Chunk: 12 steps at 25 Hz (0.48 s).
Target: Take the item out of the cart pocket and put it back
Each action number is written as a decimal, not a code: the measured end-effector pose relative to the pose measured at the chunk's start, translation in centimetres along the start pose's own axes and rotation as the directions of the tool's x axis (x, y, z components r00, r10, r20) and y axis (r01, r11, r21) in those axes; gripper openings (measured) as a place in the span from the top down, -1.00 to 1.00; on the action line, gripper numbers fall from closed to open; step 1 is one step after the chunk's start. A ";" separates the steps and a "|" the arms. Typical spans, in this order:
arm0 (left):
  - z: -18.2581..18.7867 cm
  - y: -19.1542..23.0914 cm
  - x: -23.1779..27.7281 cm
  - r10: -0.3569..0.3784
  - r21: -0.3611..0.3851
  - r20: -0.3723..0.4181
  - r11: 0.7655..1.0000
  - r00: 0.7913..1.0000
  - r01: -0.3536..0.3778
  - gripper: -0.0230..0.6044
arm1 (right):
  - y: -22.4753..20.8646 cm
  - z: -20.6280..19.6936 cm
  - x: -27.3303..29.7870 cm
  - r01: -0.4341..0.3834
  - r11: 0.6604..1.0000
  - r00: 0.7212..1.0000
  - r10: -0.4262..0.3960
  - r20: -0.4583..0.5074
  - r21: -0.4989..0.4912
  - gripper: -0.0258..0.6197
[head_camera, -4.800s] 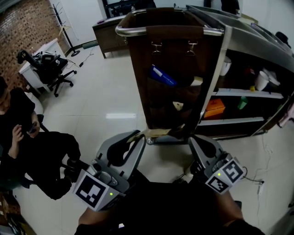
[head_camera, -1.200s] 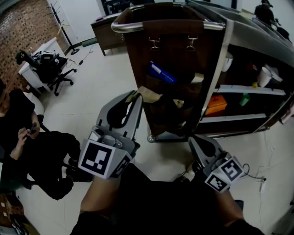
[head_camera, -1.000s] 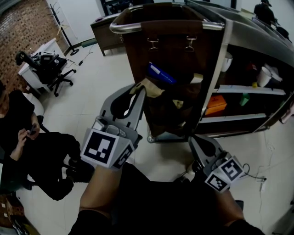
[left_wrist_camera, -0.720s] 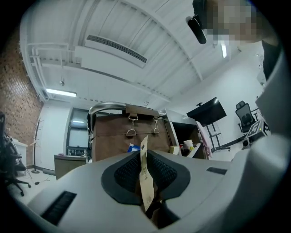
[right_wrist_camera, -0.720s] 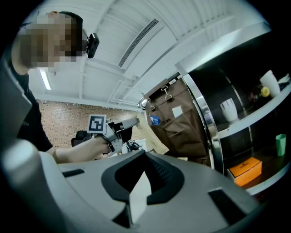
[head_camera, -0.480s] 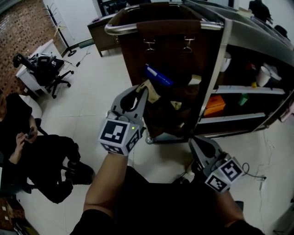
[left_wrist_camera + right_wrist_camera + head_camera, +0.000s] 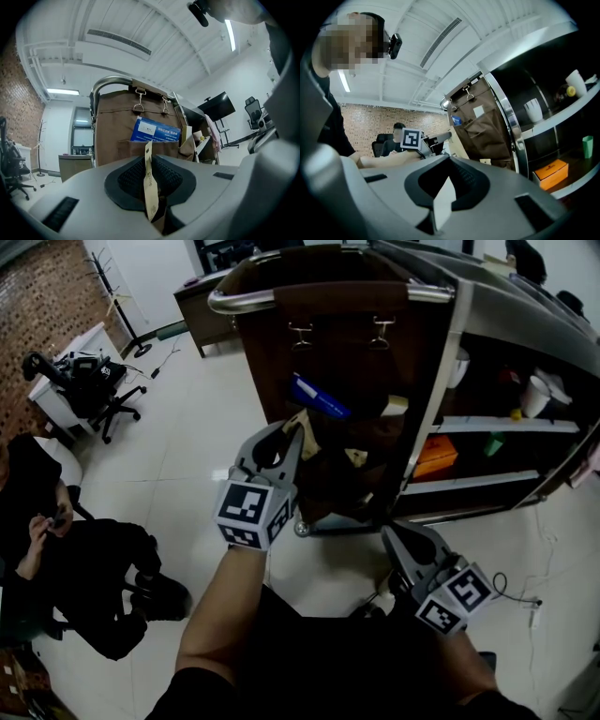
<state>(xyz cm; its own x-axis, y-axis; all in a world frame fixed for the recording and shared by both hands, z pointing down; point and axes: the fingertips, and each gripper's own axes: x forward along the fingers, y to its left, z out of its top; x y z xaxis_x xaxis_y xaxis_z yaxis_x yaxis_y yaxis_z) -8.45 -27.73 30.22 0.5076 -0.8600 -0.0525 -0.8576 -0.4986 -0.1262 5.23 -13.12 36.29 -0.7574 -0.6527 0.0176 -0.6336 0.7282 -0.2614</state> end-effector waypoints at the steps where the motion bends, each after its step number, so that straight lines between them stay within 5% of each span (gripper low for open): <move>1: -0.4 0.0 0.2 0.000 -0.007 -0.006 1.000 1.000 0.000 0.79 | 0.0 0.0 0.0 0.001 1.000 1.000 -0.001 -0.001 0.000 0.87; 12: -4.3 0.4 1.9 0.006 -0.052 -0.059 0.999 0.998 -0.009 0.79 | -0.7 -0.6 0.0 0.022 1.000 1.000 -0.022 -0.010 -0.002 0.87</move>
<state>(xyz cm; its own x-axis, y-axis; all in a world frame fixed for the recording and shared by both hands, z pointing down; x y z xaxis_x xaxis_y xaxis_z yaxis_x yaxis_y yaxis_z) -8.15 -30.00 34.32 0.4971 -0.8677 0.0056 -0.8651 -0.4961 -0.0739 5.59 -13.48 37.07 -0.7450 -0.6663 0.0330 -0.6503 0.7143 -0.2587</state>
